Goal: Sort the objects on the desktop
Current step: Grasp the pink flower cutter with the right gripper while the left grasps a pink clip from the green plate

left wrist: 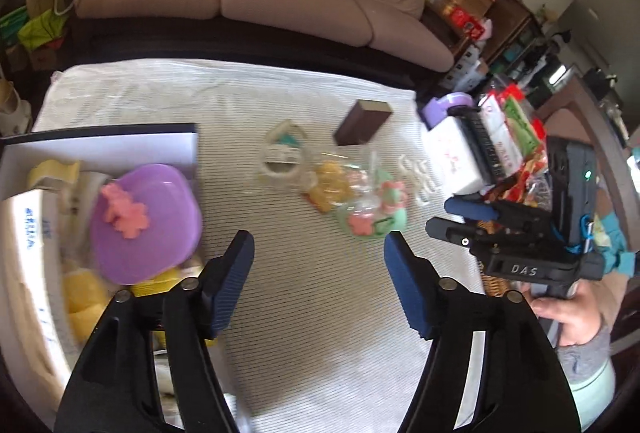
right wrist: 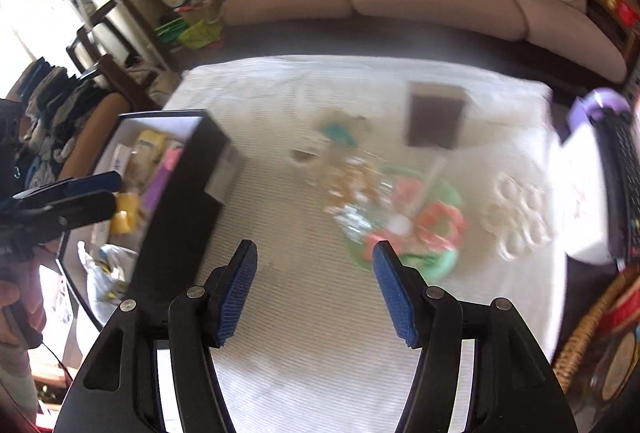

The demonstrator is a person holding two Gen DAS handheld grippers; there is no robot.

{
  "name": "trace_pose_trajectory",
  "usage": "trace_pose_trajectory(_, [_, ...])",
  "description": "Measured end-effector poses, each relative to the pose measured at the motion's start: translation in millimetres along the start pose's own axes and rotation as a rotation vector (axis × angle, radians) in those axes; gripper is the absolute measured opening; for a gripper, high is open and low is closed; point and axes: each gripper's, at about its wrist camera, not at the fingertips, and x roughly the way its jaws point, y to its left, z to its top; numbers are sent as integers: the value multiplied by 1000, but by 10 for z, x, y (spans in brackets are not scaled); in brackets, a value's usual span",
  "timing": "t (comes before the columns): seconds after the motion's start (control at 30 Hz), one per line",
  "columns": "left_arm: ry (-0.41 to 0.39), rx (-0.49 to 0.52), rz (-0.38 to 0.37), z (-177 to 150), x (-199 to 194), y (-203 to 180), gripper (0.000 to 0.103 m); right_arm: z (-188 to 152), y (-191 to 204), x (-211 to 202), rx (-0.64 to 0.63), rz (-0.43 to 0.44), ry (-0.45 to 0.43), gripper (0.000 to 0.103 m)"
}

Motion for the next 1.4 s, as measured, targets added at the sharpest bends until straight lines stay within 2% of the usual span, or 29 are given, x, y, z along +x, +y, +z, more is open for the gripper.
trace_pose_trajectory(0.13, [28,-14,-56,-35,398,-267,66,-162,-560,-17,88,1,-22,63])
trace_pose_trajectory(0.23, [19,15,-76,-174,715,-443,66,-252,-886,45,148,15,-40,63])
trace_pose_trajectory(0.33, [-11,70,-51,-384,1030,-559,66,-302,-1125,157,174,19,-48,63])
trace_pose_trajectory(0.43, [-84,140,23,-546,1257,-620,66,-297,-1247,324,169,14,-48,63])
trace_pose_trajectory(0.53, [-158,258,106,-669,1406,-757,66,-237,-1210,453,68,-43,-74,63])
trace_pose_trajectory(0.6, [-173,320,122,-713,1523,-861,66,-198,-1120,528,-41,-78,-89,63])
trace_pose_trajectory(0.87, [-137,390,113,-598,1947,-993,66,-89,-914,986,-294,-139,-36,63])
trace_pose_trajectory(1.07, [-101,437,119,-553,2193,-943,65,-75,-911,1248,-354,-149,3,62])
trace_pose_trajectory(1.1, [-100,435,112,-544,2217,-931,63,-76,-933,1262,-351,-141,3,61])
trace_pose_trajectory(1.13, [-99,434,98,-535,2231,-916,60,-81,-952,1254,-346,-136,-4,55])
trace_pose_trajectory(1.2, [-90,427,80,-508,2254,-877,36,-90,-1009,1197,-320,-97,-18,52])
trace_pose_trajectory(1.23, [-85,420,78,-496,2265,-851,29,-95,-1043,1163,-298,-73,-21,52])
trace_pose_trajectory(1.27, [-81,414,76,-484,2272,-825,17,-103,-1067,1116,-281,-68,-29,52])
trace_pose_trajectory(1.4, [-91,371,60,-459,2197,-732,14,-166,-1135,887,-208,-16,-76,52])
